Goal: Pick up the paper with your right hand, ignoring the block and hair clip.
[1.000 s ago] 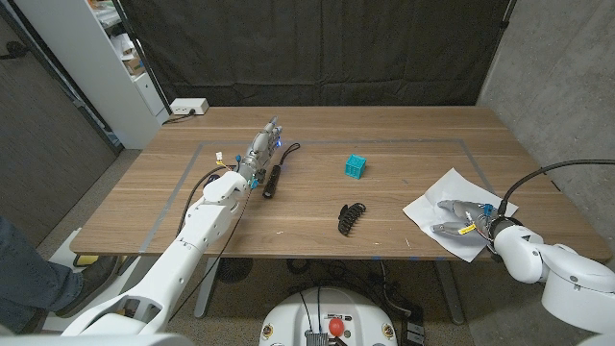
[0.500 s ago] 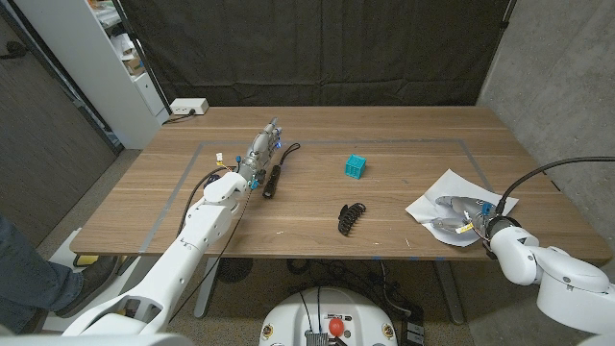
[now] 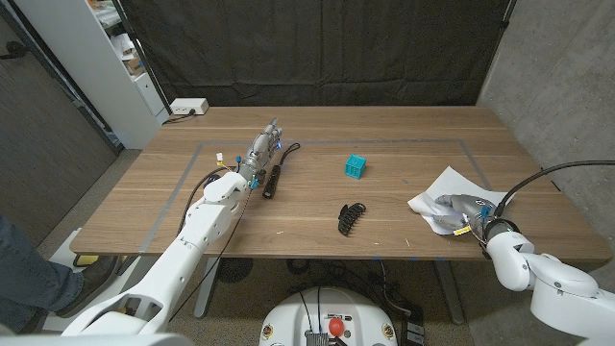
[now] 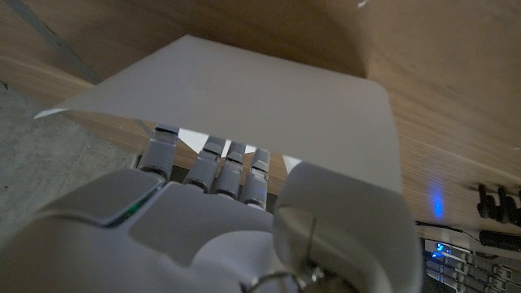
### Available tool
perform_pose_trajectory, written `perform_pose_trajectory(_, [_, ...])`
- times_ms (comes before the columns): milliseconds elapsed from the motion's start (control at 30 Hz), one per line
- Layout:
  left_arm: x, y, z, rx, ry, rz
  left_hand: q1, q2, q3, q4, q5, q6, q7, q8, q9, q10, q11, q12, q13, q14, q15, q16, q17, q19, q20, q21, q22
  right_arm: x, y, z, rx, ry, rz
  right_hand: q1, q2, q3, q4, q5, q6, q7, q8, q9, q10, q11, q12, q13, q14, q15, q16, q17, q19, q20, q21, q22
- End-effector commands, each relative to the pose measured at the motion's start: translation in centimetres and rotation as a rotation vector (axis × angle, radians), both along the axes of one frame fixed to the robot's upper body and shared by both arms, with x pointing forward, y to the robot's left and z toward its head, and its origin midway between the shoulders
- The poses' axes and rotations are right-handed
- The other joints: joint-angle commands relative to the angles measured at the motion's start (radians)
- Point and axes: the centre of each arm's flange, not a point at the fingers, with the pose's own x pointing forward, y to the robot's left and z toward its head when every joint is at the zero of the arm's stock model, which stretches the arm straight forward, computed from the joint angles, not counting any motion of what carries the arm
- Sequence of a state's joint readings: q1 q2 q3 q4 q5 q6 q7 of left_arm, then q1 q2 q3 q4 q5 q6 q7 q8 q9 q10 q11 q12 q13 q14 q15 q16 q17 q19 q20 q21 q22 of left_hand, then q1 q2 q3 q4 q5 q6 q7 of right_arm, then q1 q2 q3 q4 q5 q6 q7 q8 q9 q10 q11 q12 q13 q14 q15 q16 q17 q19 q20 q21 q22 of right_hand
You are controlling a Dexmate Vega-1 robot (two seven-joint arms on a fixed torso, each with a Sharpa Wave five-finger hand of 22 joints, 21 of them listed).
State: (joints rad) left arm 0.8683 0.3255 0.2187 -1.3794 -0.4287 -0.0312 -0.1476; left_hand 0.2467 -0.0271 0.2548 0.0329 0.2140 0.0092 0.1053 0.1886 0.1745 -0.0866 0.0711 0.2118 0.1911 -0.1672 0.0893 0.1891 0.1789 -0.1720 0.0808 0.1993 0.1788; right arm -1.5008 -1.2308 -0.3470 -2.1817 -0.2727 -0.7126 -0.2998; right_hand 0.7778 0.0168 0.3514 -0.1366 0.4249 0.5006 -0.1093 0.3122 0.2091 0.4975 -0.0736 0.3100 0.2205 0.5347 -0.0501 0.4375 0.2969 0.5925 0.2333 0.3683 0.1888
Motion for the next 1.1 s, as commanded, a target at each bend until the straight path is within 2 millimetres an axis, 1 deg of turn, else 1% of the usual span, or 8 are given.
perform_pose_trajectory(33, [0.4, 0.0, 0.1, -0.001, 0.004, -0.005, -0.002, 0.012, 0.000, -0.001, -0.001, 0.006, 0.006, 0.003, 0.005, -0.004, -0.006, -0.001, 0.003, -0.009, 0.002, -0.001, 0.004, -0.066, 0.004, 0.000, 0.005, 0.1, 0.3, 0.0, 0.000, -0.072, -0.010, 0.033, 0.023, 0.000, -0.007, -0.019, 0.068, -0.001, 0.021, 0.003, 0.067, -0.005, 0.020, 0.004, 0.066, -0.070, 0.038, 0.025, 0.252, -0.235, 0.022, 0.005])
perform_pose_trajectory(133, [0.5, 0.1, 0.2, -0.001, 0.005, -0.005, -0.002, 0.012, 0.000, -0.001, -0.001, 0.007, 0.006, 0.004, 0.005, -0.004, -0.007, -0.001, 0.003, -0.009, 0.001, -0.001, 0.004, -0.066, 0.004, 0.000, 0.005, 0.2, 0.5, 0.1, 0.002, -0.085, -0.009, 0.041, 0.034, 0.000, -0.006, -0.028, 0.088, -0.002, 0.026, 0.004, 0.090, -0.019, 0.027, 0.007, 0.086, -0.077, 0.049, 0.033, 0.264, -0.246, 0.029, 0.007])
perform_pose_trajectory(367, [0.8, 0.4, 0.4, 0.000, 0.005, -0.005, -0.002, 0.013, -0.001, -0.001, -0.001, 0.007, 0.006, 0.004, 0.005, -0.004, -0.010, -0.001, 0.003, -0.010, 0.001, -0.001, 0.004, -0.067, 0.006, -0.001, 0.005, 0.2, 0.9, 0.3, 0.012, -0.146, -0.016, 0.061, 0.054, 0.000, -0.007, -0.054, 0.144, -0.013, 0.043, 0.005, 0.155, -0.028, 0.051, 0.015, 0.149, -0.094, 0.074, 0.045, 0.291, -0.264, 0.047, 0.010])
perform_pose_trajectory(567, [1.1, 0.5, 0.6, -0.001, 0.003, -0.009, -0.002, 0.013, -0.001, -0.002, -0.001, 0.008, 0.006, 0.004, 0.006, -0.006, -0.010, -0.002, 0.003, -0.011, 0.002, -0.001, 0.004, -0.069, 0.008, -0.001, 0.005, 0.3, 1.3, 0.5, 0.014, -0.202, -0.019, 0.101, 0.082, 0.011, -0.017, -0.077, 0.200, -0.015, 0.061, 0.008, 0.211, -0.034, 0.072, 0.023, 0.196, -0.107, 0.094, 0.061, 0.303, -0.282, 0.061, 0.014])
perform_pose_trajectory(600, [1.2, 0.5, 0.7, -0.001, 0.002, -0.009, -0.002, 0.013, -0.001, -0.002, -0.001, 0.008, 0.006, 0.004, 0.006, -0.005, -0.010, -0.001, 0.003, -0.011, 0.002, -0.001, 0.004, -0.069, 0.007, -0.001, 0.005, 0.3, 1.3, 0.5, 0.015, -0.213, -0.023, 0.108, 0.086, 0.011, -0.018, -0.086, 0.213, -0.021, 0.066, 0.009, 0.234, -0.037, 0.081, 0.025, 0.206, -0.108, 0.098, 0.066, 0.305, -0.284, 0.065, 0.015])
perform_pose_trajectory(700, [1.2, 0.5, 0.8, -0.002, -0.002, -0.010, -0.002, 0.014, -0.001, -0.002, -0.001, 0.008, 0.005, 0.003, 0.006, -0.005, -0.010, -0.001, 0.003, -0.011, 0.002, -0.001, 0.004, -0.069, 0.007, -0.001, 0.005, 0.3, 1.4, 0.6, 0.021, -0.243, -0.029, 0.136, 0.105, 0.020, -0.025, -0.102, 0.242, -0.018, 0.077, 0.011, 0.260, -0.040, 0.093, 0.030, 0.224, -0.111, 0.108, 0.077, 0.309, -0.290, 0.073, 0.017])
perform_pose_trajectory(900, [1.3, 0.6, 1.1, 0.000, -0.005, -0.010, -0.002, 0.014, -0.002, -0.002, -0.001, 0.009, 0.005, 0.003, 0.006, -0.005, -0.009, -0.001, 0.003, -0.011, 0.002, -0.001, 0.004, -0.069, 0.008, -0.001, 0.005, 0.1, 1.7, 0.7, 0.023, -0.291, -0.032, 0.170, 0.125, 0.032, -0.029, -0.127, 0.307, -0.013, 0.110, 0.024, 0.278, -0.043, 0.101, 0.037, 0.237, -0.119, 0.109, 0.086, 0.311, -0.298, 0.085, 0.021])
perform_pose_trajectory(1100, [1.2, 0.7, 1.1, -0.001, -0.006, -0.010, -0.003, 0.015, -0.002, -0.002, -0.001, 0.008, 0.005, 0.003, 0.006, -0.005, -0.010, -0.001, 0.003, -0.011, 0.001, -0.001, 0.004, -0.070, 0.008, -0.001, 0.005, -0.1, 1.9, 0.8, 0.028, -0.328, -0.037, 0.196, 0.142, 0.042, -0.031, -0.144, 0.333, -0.017, 0.128, 0.033, 0.294, -0.048, 0.108, 0.041, 0.252, -0.125, 0.115, 0.097, 0.312, -0.304, 0.094, 0.023])
